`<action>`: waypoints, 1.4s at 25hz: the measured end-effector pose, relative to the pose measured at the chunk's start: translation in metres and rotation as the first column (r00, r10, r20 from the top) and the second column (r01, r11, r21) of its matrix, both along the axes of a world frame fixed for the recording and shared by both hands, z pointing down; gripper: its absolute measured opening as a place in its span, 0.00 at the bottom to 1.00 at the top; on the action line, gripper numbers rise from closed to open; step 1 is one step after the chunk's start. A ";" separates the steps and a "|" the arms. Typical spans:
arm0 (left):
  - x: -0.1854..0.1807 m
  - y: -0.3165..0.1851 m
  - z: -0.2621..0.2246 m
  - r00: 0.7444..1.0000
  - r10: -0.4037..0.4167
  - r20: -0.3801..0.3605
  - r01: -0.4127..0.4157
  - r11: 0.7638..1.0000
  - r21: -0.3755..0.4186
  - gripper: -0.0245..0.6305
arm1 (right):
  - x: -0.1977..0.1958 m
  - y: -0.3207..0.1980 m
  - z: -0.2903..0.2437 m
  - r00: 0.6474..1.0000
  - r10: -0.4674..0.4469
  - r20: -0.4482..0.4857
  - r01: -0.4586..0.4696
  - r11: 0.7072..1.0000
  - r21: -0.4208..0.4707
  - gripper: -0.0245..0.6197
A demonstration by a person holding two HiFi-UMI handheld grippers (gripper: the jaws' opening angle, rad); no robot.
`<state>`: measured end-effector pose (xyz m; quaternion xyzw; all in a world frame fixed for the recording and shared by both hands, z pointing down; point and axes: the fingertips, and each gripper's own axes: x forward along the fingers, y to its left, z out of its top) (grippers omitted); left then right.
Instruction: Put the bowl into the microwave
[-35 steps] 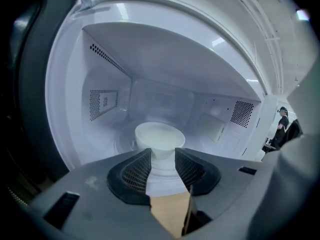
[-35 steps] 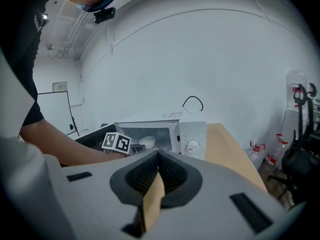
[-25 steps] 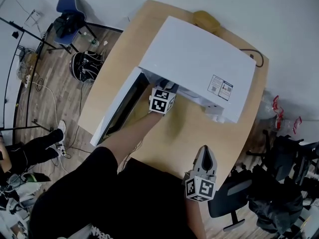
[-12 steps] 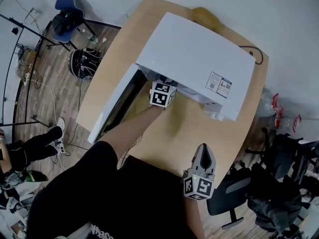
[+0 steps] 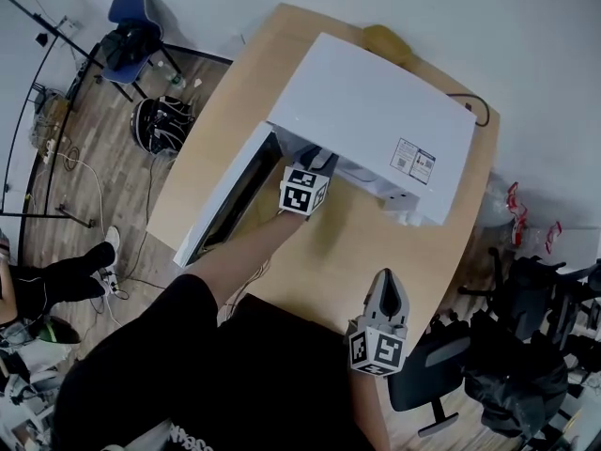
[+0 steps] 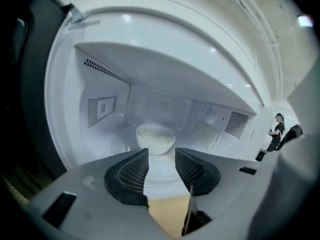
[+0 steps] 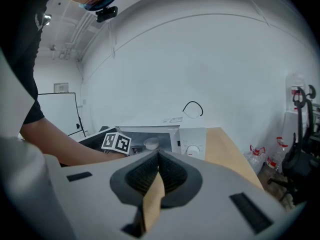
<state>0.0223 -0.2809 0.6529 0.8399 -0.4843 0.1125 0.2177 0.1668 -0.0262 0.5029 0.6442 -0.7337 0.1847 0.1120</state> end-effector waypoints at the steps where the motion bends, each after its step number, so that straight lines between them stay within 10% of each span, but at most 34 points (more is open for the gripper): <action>1: 0.000 0.009 -0.006 1.000 0.013 -0.006 -0.013 1.000 0.005 0.27 | -0.002 0.001 -0.003 1.000 -0.003 -0.001 0.003 1.000 0.009 0.13; 29: -0.068 0.272 -0.207 0.967 0.106 -0.233 -0.057 0.976 0.208 0.27 | -0.070 0.064 -0.054 0.999 -0.036 -0.023 0.039 0.988 0.150 0.13; 35: -0.070 0.275 -0.211 0.975 0.110 -0.192 -0.074 0.979 0.188 0.12 | -0.080 0.064 -0.062 0.998 -0.048 -0.042 0.055 0.985 0.163 0.13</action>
